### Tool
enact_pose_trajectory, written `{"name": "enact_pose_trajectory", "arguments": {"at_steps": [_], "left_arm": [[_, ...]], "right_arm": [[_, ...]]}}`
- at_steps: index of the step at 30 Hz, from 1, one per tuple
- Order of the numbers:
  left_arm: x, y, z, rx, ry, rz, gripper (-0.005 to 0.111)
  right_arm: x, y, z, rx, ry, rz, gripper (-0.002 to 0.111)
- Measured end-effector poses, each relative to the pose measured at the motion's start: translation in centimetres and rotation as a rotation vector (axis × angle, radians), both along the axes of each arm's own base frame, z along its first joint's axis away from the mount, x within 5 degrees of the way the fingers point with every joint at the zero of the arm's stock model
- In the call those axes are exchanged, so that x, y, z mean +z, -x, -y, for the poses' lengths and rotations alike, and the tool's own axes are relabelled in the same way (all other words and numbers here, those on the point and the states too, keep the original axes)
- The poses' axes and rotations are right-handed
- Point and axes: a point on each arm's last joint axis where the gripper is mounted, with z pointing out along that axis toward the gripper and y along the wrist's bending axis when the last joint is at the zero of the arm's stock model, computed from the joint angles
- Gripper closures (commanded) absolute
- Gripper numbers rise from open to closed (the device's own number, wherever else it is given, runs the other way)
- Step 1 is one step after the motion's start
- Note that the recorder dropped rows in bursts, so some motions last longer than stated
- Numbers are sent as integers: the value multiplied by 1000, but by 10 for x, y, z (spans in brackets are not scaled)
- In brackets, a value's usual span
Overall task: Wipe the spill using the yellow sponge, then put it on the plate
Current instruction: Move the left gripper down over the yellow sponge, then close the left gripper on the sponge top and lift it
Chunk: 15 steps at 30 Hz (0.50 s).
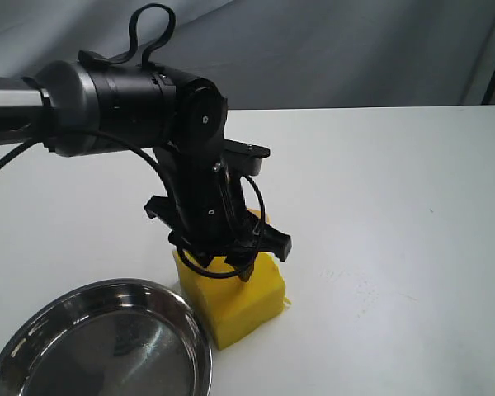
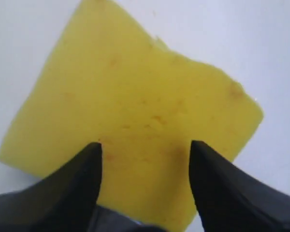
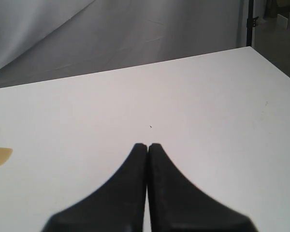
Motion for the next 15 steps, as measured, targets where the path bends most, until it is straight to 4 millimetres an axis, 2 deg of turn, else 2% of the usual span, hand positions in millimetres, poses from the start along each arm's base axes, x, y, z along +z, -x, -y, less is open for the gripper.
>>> {"name": "enact_pose_trajectory", "arguments": {"at_steps": [8,11,15], "left_arm": [[-21,-4,6,10,-4,-27,55],[-26,-5,6,10,-11,-34,71],[-32,-6,7,10,-20,-44,104]], "right_arm": [[0,0,0,0,0,0,108],[0,0,0,0,0,0,108],[0,0,0,0,0,0,108]]}}
